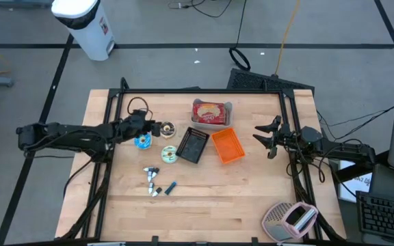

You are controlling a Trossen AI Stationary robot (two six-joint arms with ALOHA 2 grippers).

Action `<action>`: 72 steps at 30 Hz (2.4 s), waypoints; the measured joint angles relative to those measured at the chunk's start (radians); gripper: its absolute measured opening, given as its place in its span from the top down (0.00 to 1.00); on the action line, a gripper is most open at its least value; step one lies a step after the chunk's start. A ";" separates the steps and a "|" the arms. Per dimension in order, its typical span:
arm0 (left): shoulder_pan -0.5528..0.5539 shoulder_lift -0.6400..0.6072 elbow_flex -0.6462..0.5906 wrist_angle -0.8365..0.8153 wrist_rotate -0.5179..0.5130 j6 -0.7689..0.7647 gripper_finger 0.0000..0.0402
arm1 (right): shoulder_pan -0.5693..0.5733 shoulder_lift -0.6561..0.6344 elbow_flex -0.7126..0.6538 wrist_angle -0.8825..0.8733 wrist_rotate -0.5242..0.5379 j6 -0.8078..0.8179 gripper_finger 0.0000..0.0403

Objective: Pick & Place Food Item
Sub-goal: Put the black doughnut into the black bin

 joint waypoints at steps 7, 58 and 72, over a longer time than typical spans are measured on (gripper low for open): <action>0.113 0.155 0.000 0.079 0.124 0.129 0.48 | 0.000 0.000 0.000 0.000 0.000 0.000 0.59; -0.197 0.255 0.266 0.198 -0.022 0.769 0.98 | 0.000 0.000 0.000 0.000 0.000 0.000 0.59; -0.369 0.618 0.467 0.236 -0.294 0.993 0.99 | 0.000 0.000 0.000 0.000 0.000 0.000 0.59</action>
